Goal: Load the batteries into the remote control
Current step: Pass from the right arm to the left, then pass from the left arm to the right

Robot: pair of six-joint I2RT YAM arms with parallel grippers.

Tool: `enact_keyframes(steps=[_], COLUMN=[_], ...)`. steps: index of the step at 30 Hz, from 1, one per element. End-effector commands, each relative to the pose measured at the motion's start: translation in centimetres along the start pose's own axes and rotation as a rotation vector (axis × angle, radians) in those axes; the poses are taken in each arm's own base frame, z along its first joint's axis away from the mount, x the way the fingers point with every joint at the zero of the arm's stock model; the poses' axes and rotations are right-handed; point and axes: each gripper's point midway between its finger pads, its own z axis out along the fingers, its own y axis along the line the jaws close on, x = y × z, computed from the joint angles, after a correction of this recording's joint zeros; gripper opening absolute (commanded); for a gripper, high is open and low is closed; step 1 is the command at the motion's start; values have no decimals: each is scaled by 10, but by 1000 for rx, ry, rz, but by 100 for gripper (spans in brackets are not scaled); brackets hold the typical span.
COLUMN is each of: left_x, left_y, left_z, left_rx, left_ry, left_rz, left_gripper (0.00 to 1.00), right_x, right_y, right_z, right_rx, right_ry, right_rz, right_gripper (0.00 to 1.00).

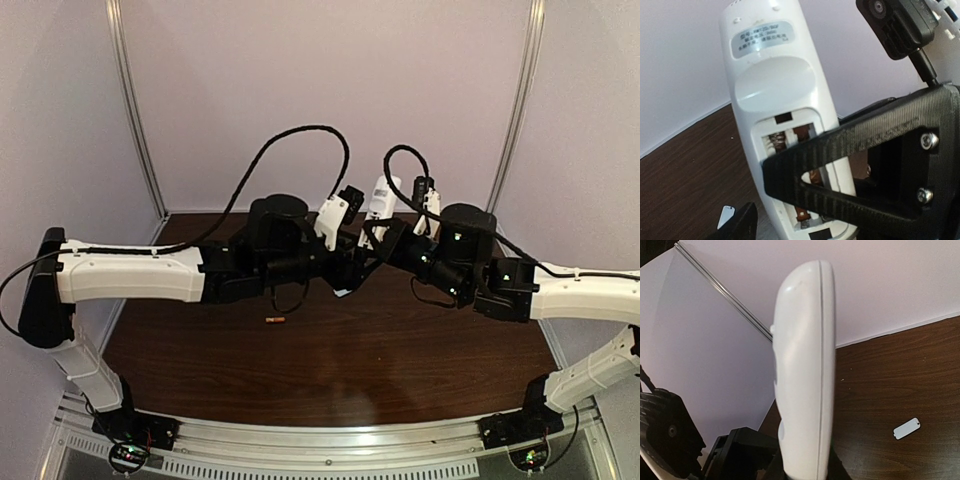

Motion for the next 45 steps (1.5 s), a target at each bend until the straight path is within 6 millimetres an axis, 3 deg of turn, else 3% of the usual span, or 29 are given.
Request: enact_keyframes(steps=[1, 7, 10, 16, 18, 20, 22, 32, 38, 45], left_x=[-1, -6, -7, -7, -8, -8, -8, 7, 15, 21], left_y=[19, 41, 43, 33, 23, 23, 25, 25, 20, 15], left_z=[4, 2, 4, 8, 8, 6, 5, -6, -11, -24], left_rx=[-100, -227, -241, -184, -123, -119, -131, -117, -79, -41], left_ry=[13, 0, -7, -14, -25, -30, -30, -7, 10, 27], left_rz=[28, -5, -6, 28, 55, 60, 61, 74, 92, 144], left_gripper=[69, 77, 76, 65, 58, 47, 43, 23, 17, 14], right_x=[7, 11, 18, 19, 15, 14, 13, -4, -15, -4], right_y=[14, 14, 14, 13, 16, 17, 16, -5, -18, -35], right_z=[-4, -3, 0, -2, -5, -6, -8, -19, -23, -13], right_rx=[-67, -87, -95, -108, -126, -130, -127, -50, -19, 13], right_ry=[36, 31, 44, 30, 17, 18, 17, -46, -68, 48], right_rz=[32, 84, 102, 108, 103, 98, 96, 93, 86, 46], right_gripper=[0, 0, 4, 4, 4, 4, 6, 39, 63, 85])
